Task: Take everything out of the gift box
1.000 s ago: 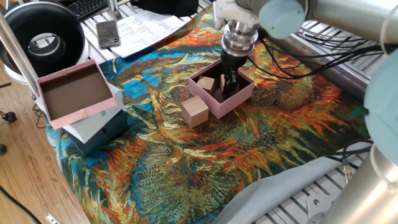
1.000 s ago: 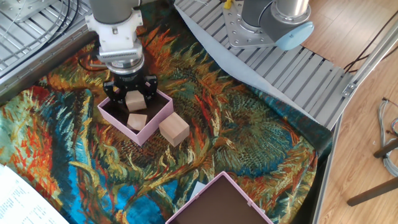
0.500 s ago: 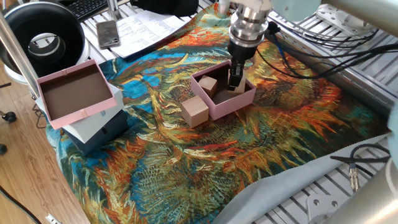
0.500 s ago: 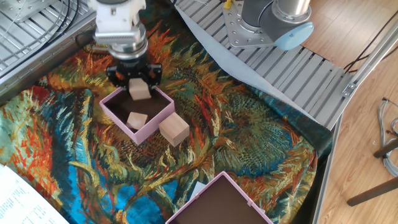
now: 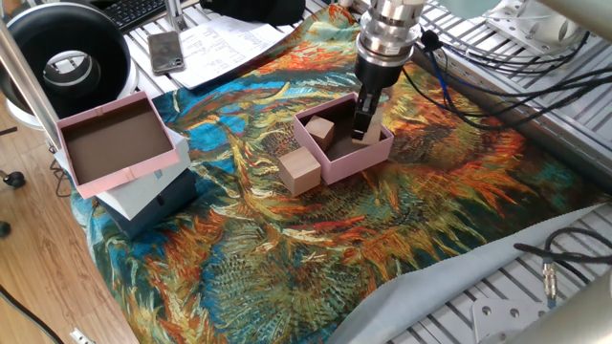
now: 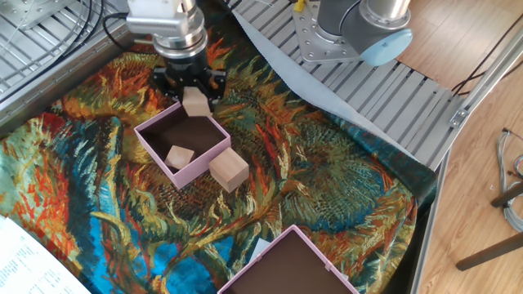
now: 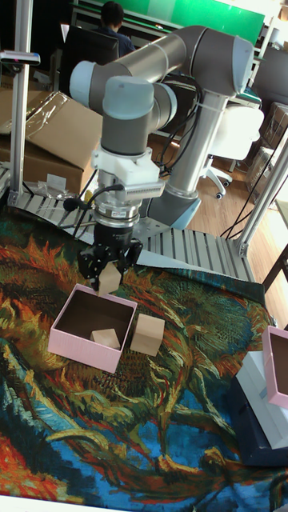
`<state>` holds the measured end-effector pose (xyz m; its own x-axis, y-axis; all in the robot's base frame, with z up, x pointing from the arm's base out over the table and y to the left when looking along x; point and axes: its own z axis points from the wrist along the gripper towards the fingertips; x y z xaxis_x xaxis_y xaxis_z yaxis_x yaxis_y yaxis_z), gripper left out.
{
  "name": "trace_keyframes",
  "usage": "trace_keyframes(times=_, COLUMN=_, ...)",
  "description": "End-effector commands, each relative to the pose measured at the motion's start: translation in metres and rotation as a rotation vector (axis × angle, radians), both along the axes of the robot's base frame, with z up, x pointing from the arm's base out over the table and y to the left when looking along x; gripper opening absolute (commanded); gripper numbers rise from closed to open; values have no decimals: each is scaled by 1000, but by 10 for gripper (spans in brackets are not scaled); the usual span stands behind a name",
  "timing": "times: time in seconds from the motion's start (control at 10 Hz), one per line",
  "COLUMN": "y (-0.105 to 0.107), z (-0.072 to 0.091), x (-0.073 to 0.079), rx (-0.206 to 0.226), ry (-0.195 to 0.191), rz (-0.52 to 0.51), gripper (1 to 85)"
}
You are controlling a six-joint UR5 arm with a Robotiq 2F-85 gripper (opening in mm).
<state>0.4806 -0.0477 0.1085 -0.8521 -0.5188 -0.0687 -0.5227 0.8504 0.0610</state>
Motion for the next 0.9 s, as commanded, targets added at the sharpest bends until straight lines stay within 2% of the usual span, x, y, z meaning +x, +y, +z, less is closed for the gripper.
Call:
trace_keyframes(times=0.0, y=7, z=8, x=-10, rx=-16, ry=9, rz=-32, gripper=363)
trace_keyframes(times=0.2, y=14, z=7, x=-14, rx=29, ry=7, rz=-64, gripper=370)
trace_keyframes(times=0.5, y=12, z=8, x=-27, rx=4, ry=-13, rz=-158, gripper=360)
trace_keyframes(times=0.8, y=11, z=4, x=-30, rx=26, ry=-17, rz=-189, gripper=330)
